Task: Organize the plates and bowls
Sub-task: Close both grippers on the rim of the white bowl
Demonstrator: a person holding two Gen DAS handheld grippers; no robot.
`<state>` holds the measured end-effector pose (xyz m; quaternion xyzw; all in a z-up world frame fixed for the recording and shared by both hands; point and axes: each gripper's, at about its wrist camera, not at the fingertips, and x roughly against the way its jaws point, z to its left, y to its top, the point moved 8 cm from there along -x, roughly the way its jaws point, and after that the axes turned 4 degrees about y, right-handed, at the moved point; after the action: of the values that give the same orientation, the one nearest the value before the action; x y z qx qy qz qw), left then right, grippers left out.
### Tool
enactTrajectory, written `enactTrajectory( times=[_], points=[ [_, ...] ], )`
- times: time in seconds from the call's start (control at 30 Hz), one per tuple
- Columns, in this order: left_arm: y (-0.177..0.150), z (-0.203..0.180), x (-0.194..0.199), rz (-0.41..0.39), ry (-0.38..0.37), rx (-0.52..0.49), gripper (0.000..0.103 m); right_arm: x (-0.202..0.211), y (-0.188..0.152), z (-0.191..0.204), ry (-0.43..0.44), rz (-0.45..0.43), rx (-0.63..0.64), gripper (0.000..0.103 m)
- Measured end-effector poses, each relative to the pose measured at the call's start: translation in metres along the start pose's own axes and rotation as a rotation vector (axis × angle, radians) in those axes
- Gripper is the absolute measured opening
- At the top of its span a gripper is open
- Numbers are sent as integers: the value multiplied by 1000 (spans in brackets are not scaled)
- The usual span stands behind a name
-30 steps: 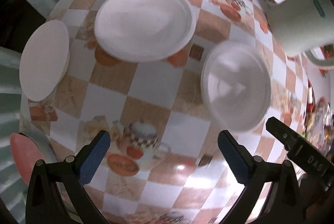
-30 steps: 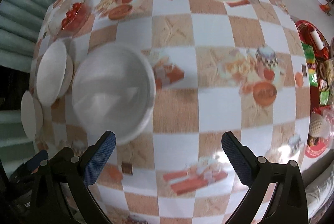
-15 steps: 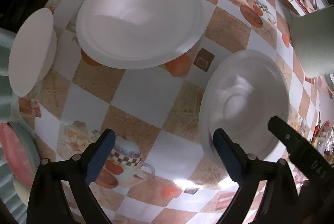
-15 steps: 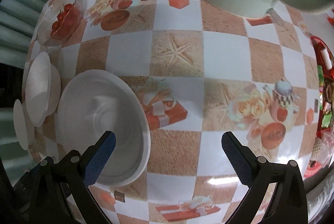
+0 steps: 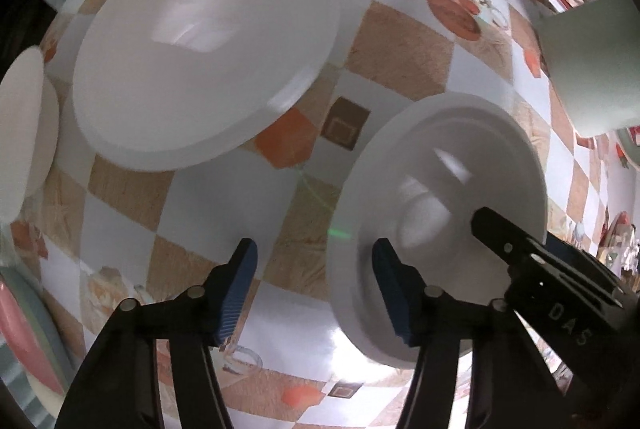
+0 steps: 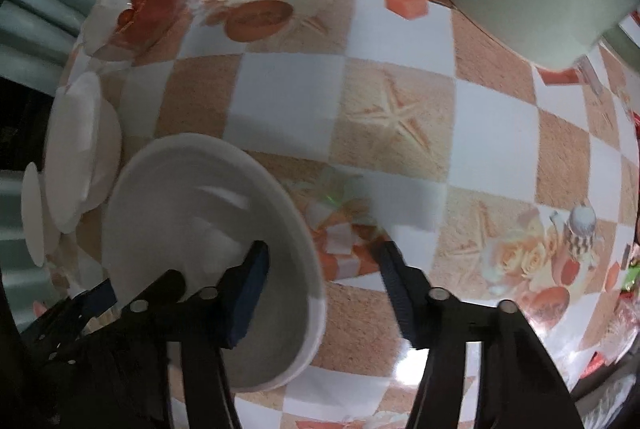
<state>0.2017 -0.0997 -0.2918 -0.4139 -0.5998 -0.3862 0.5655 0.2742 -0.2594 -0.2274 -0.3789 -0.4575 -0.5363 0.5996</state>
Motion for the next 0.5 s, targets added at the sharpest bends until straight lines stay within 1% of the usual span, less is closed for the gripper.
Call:
enactTrajectory(
  times=[0.03,0.07,0.1,0.23,0.27,0.3,0.43,0.5],
  points=[
    [1,-3,1,-3,-8,-13,58,1,-3,1,10,2,1,42],
    [1,-6,2,-7,-14,-31,52,0,-5,3,22,7,2,38],
    [3,-13,-1,-7,-17,-48,49,-1,-7,6,33,14,1,34],
    [-10,-24,-2,7,-41,-116,43,-5,-24,22,69,32,1,34],
    [-14,-22,-2,3,-20,-128,43,-5,-29,23,60,33,4,34],
    [-18,-20,-3,0,-15,-141,43,-6,-34,26,51,37,11,34],
    [-33,-7,-4,17,-26,-170,43,-11,-57,36,97,64,-4,34],
    [-41,1,-3,23,-28,-176,43,-13,-68,38,99,68,0,34]
  ],
)
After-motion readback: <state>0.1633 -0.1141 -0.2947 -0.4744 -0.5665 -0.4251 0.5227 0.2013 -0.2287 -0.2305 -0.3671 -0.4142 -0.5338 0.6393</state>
